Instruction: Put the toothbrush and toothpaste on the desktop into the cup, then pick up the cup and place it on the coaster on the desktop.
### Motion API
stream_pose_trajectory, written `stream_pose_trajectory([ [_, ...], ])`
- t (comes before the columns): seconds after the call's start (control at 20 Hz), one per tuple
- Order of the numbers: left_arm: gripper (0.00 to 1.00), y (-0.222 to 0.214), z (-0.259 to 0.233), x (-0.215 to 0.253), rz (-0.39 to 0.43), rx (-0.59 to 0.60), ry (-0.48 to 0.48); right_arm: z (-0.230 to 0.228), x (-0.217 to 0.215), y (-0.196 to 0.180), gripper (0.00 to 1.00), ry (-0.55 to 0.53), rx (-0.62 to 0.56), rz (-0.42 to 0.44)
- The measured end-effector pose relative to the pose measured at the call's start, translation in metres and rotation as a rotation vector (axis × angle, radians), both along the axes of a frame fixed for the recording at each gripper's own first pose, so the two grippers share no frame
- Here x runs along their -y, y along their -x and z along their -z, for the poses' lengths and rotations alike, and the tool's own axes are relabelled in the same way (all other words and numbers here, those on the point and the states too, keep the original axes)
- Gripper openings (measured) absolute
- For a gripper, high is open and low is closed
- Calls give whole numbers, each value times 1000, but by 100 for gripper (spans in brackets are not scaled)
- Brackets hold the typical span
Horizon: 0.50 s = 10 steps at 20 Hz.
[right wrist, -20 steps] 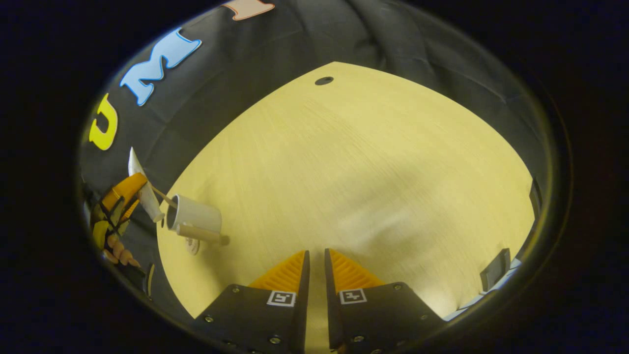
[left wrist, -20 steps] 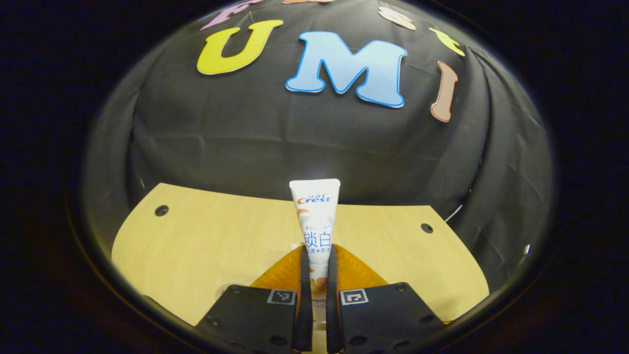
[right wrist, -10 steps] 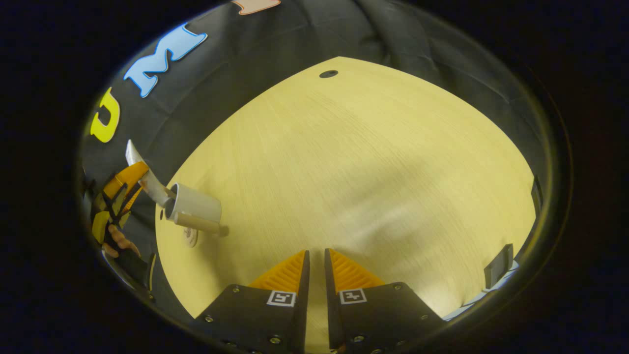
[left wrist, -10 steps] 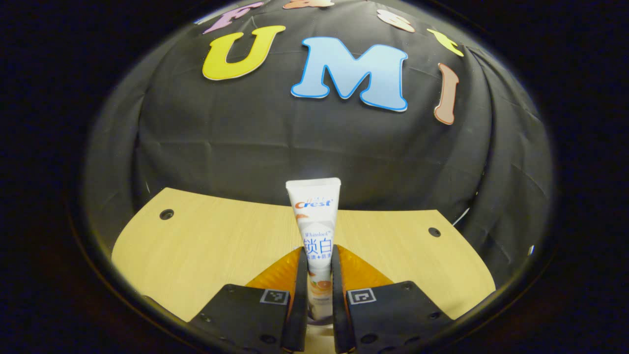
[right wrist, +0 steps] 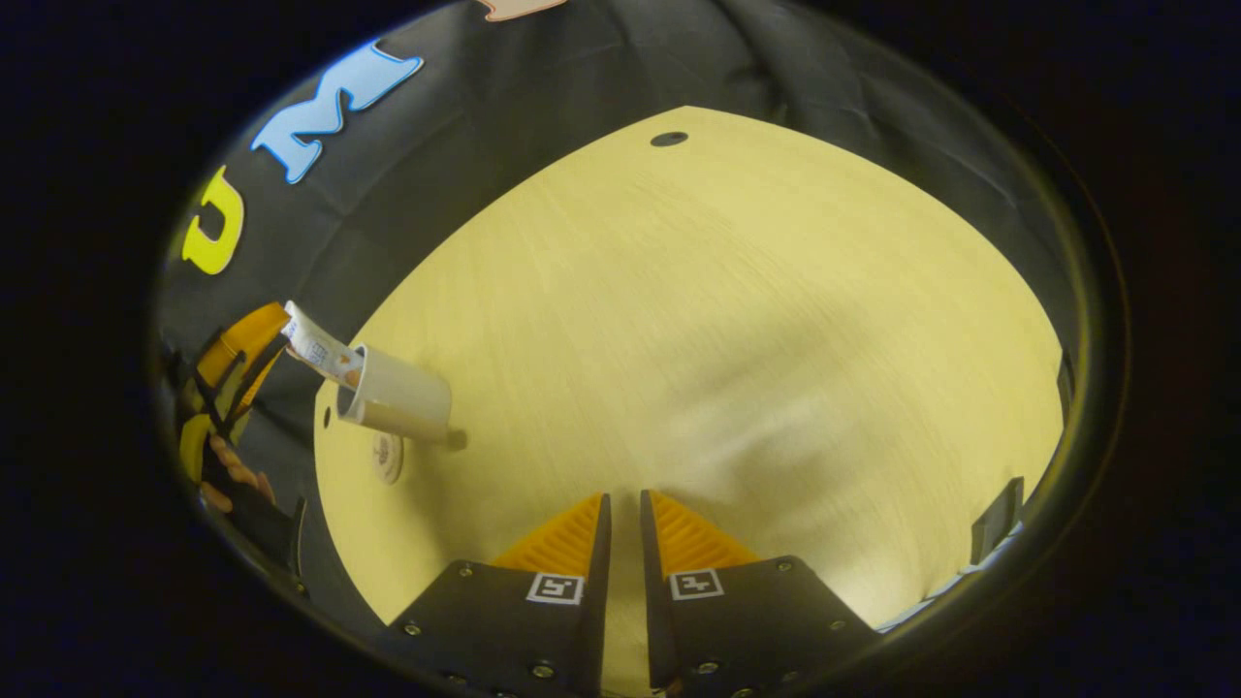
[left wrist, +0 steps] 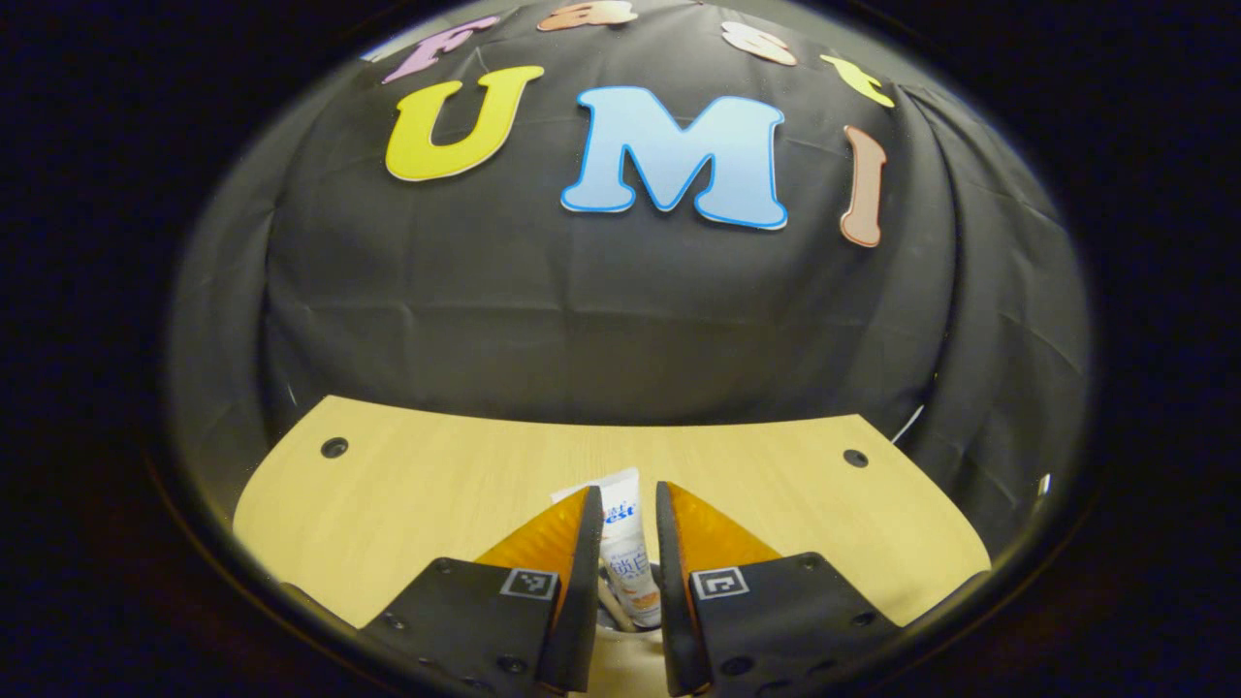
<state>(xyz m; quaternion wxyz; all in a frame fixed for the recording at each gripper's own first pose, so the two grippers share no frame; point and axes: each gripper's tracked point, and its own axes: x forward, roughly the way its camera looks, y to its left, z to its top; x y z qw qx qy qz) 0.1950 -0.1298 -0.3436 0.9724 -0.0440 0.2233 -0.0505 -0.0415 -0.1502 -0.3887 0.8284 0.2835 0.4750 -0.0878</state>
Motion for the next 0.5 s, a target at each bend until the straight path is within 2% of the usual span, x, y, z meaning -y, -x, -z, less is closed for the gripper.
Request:
stream_pose_trajectory([
  [0.1,33,3,-2,-3,-4,2,0,-2,-3,-3,14,5,8,-7],
  [0.2,32,7,-7,-6,-7,2,-3,-7,-5,-5,18,9,18,-17],
  [0.25,36,10,-9,-8,-7,2,-4,-10,-7,-7,14,11,24,-22],
  [0.3,33,13,-11,-10,-7,3,-4,-14,-10,-8,18,13,31,-30],
  [0.45,36,24,-20,-18,-12,3,-6,-28,-20,-17,18,30,61,-70],
  [0.5,36,28,-22,-21,-14,3,-4,-34,-24,-20,14,42,74,-93],
])
